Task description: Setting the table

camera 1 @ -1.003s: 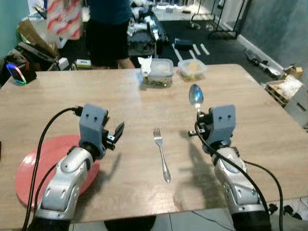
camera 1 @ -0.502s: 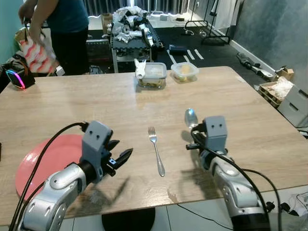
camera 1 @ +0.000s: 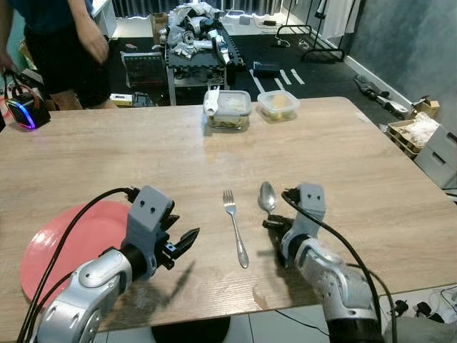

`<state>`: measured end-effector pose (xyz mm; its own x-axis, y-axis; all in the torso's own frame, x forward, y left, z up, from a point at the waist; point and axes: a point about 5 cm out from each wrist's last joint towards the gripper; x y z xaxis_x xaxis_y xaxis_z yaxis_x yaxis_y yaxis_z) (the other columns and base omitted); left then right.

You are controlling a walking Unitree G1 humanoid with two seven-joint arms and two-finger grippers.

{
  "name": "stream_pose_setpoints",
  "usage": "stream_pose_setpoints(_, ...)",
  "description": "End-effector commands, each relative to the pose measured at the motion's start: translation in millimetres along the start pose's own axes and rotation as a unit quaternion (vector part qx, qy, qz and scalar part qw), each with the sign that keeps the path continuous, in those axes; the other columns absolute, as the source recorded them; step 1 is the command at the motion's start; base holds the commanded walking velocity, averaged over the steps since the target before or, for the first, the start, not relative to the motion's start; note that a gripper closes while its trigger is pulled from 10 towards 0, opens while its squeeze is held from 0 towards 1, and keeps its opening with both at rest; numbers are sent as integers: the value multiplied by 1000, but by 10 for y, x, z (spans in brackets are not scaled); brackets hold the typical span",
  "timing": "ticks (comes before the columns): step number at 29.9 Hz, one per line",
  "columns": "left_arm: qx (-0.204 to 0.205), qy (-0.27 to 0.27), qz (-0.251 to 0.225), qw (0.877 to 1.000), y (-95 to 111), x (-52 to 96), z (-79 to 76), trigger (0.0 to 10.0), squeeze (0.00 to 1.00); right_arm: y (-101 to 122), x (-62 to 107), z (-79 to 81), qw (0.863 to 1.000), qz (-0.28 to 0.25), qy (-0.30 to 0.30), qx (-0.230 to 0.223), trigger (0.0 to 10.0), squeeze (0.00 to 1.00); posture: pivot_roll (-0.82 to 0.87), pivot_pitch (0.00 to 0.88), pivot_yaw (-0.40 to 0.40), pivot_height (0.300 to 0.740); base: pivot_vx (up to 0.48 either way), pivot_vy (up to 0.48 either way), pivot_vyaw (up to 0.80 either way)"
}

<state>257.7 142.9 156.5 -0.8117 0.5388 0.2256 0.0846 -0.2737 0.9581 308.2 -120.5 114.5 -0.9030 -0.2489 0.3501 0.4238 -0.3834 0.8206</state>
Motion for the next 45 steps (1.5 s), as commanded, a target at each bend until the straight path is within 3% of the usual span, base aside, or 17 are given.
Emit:
stream_pose_setpoints(1, -4, 0, 8, 1000, -17, 4, -16, 10000, 0, -46, 35, -20, 1000, 12, 1, -3, 10000, 0, 51, 0, 46, 740, 0, 0, 0)
stream_pose_setpoints(11, -4, 4, 6, 1000, -14, -33, -11, 10000, 0, -53, 40, 87, 999, -7, 25, 30, 10000, 0, 45, 0, 48, 740, 0, 0, 0)
stream_pose_setpoints(12, -6, 5, 5, 1000, -6, -45, -10, 10000, 0, 0, 8, 169, 997, -39, 34, 63, 10000, 0, 55, 0, 50, 740, 0, 0, 0)
stream_pose_setpoints(16, -9, 8, 5, 1000, -1, -49, -2, 10000, 0, 52, -21, 314, 993, -69, 58, 81, 10000, 0, 61, 0, 52, 740, 0, 0, 0)
stream_pose_setpoints(26, -10, 12, 5, 1000, -1, -50, 11, 10000, 0, -27, -22, 285, 993, -53, 58, 90, 10000, 31, 63, 0, 51, 740, 0, 0, 0)
stream_pose_setpoints(27, -10, 13, 5, 1000, 2, -53, 12, 10000, 0, -43, -26, 275, 993, -53, 55, 92, 10000, 988, 63, 0, 52, 740, 0, 0, 0)
stream_pose_setpoints(28, -10, 13, 4, 1000, 4, -56, 14, 10000, 0, -53, -33, 270, 993, -56, 53, 93, 10000, 1000, 63, 0, 54, 740, 0, 0, 0)
stream_pose_setpoints(40, -11, 17, 3, 1000, 14, -65, 37, 10000, 0, 108, -12, 339, 990, -106, 80, 45, 10000, 1000, 63, 0, 58, 740, 0, 0, 0)
stream_pose_setpoints(41, -11, 18, 3, 1000, 14, -66, 38, 10000, 0, 154, 4, 349, 988, -120, 87, 36, 10000, 0, 63, 0, 58, 740, 0, 0, 0)
stream_pose_setpoints(45, -10, 20, 1, 1000, 17, -78, 36, 10000, 0, 340, 86, 346, 979, -176, 99, 13, 10000, 0, 63, 0, 58, 740, 0, 0, 0)
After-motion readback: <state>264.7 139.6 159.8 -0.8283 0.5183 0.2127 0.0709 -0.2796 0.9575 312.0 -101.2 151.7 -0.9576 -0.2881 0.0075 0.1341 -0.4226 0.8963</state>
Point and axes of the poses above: a point about 5 cm out from each wrist's last joint towards the gripper, its own x axis pointing back from the gripper into the wrist, its own y axis along the axis of the wrist's last joint, z = x × y, and after that the axes turned 7 degrees about -x, right-handed
